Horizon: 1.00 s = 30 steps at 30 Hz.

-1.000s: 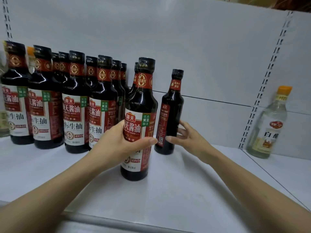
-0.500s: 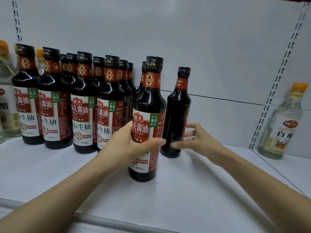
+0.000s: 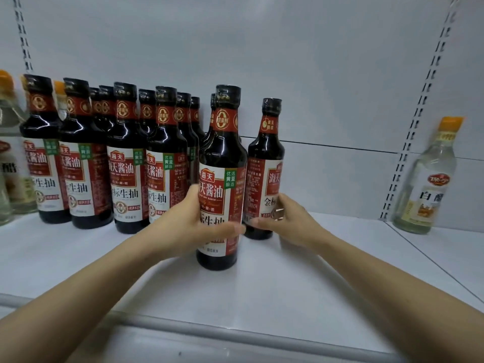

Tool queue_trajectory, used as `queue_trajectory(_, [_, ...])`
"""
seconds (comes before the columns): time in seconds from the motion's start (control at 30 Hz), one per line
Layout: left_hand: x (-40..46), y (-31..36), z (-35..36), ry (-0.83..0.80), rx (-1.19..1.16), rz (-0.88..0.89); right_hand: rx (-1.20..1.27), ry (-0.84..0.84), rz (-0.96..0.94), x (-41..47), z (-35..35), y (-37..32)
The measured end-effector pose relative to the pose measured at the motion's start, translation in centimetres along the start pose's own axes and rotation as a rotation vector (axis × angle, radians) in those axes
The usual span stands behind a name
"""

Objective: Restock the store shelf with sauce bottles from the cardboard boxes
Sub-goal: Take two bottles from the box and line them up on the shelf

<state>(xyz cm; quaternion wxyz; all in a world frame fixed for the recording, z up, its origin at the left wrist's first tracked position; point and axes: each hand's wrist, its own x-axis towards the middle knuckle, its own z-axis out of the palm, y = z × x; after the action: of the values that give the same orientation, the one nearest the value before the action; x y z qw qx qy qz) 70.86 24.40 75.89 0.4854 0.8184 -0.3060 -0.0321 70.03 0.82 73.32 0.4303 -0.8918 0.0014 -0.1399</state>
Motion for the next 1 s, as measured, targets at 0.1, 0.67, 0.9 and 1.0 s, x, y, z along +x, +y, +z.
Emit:
queue_trajectory(0.1, [-0.6, -0.3, -0.1, -0.046, 0.077, -0.026, -0.002, 0.036, 0.021, 0.2, -0.3, 0.4])
queue_trajectory(0.67, [2.5, -0.9, 2.9, 0.128, 0.296, 0.019, -0.098, 0.21, 0.098, 5.0, -0.1, 2.3])
queue_trajectory(0.9, [2.0, -1.6, 3.7, 0.187, 0.178, 0.032, -0.115, 0.232, 0.11, 6.6, 0.2, 3.0])
queue_trajectory(1.0, [1.8, -1.7, 3.9, 0.219, 0.118, 0.028, -0.096, 0.221, 0.103, 6.7, 0.1, 3.2])
